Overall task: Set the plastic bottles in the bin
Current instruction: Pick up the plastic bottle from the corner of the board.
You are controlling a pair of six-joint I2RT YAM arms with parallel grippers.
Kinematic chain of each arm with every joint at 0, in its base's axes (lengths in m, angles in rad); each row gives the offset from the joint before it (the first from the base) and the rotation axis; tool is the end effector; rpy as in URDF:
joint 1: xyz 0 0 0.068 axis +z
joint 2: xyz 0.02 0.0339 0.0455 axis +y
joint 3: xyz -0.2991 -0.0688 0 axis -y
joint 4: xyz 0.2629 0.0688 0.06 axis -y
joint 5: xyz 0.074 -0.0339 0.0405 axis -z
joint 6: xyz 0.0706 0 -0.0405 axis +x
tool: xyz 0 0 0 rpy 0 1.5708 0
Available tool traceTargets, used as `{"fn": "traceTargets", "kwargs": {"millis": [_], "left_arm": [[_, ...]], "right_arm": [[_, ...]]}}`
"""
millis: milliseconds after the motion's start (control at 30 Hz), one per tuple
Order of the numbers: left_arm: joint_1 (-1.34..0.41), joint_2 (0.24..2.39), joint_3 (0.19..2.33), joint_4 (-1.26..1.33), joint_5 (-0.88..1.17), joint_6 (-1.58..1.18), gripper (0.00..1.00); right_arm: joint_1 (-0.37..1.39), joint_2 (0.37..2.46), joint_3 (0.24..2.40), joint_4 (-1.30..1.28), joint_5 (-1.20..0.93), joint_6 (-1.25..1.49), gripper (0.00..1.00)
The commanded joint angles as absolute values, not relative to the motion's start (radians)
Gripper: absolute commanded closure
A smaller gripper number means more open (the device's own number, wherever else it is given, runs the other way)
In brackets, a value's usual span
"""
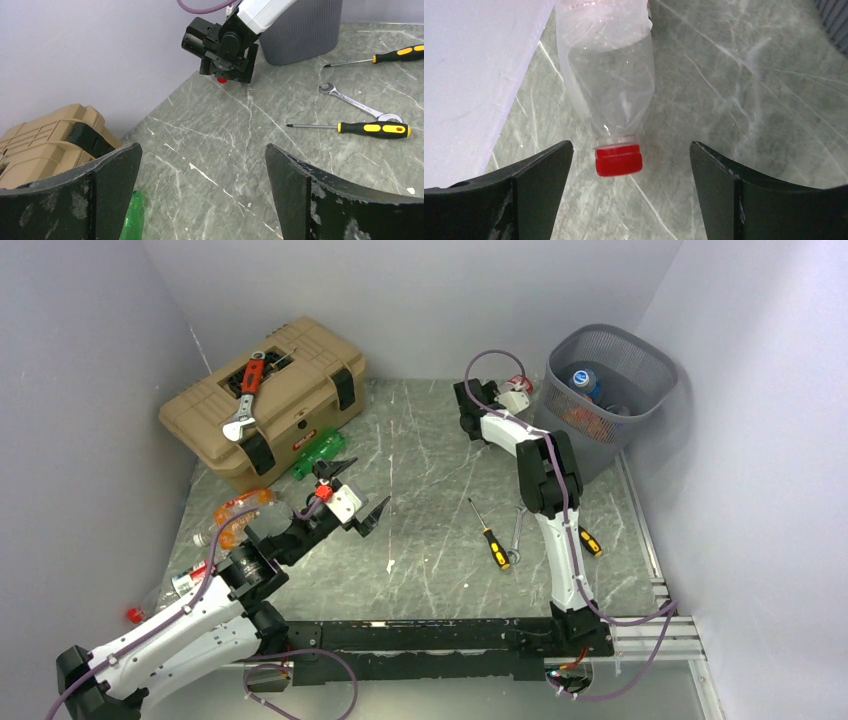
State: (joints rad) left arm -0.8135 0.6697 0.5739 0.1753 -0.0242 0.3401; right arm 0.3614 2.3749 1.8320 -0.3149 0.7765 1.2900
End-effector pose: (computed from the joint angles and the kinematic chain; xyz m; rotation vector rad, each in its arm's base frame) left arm 0.1366 -0.1420 0.3452 0.8025 1.2696 -0.3637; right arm 0.5533 0.1563 0.1425 1.2359 1.7480 -0.0076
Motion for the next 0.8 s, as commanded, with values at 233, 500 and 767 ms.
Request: {"fn": "traceTargets", "kwargs": {"millis": [233, 500, 767], "left_arm": [[-0.818, 0.676, 0.578, 0.218, -0.055, 0.368, 0.00], [-0.818, 0.677, 0.578, 0.219, -0.046, 0.365, 0.01], [-0.817, 0.674, 0.580, 0.217, -0.043, 0.364, 0.01]], "right_arm": [[0.331, 2.444, 1.864, -0.219, 0.715, 1.234, 0.19], [0.325, 2.456, 1.849, -0.182, 0.676, 1.217, 0.32], [0.324, 2.448, 1.827, -0.159, 0.657, 1.211, 0.47]]}}
